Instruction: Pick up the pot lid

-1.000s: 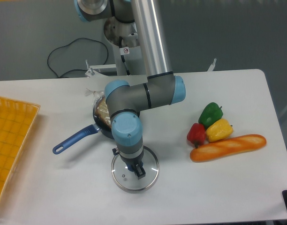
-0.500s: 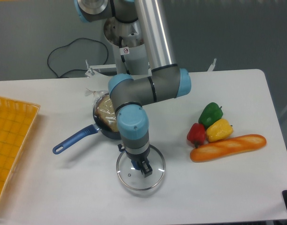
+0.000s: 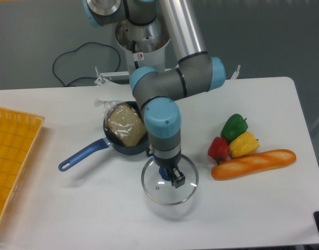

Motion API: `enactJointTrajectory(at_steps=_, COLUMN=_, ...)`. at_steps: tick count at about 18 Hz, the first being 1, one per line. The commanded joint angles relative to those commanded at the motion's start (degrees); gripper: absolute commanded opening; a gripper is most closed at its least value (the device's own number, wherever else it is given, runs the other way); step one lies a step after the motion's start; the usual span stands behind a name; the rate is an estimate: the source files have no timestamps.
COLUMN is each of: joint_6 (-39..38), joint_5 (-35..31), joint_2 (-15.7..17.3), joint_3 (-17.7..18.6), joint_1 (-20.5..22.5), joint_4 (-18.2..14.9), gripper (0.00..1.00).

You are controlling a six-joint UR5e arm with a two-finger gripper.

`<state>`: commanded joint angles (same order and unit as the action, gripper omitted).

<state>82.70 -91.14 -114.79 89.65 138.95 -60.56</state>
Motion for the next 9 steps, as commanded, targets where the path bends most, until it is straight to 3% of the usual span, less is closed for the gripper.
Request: enactJointTrajectory(at_steps=9, joint_6=3.6, joint_5=0.0, joint_2=0.8, joint_3=-0.4, joint_1=2.7, joint_4=-1.1, gripper=0.61)
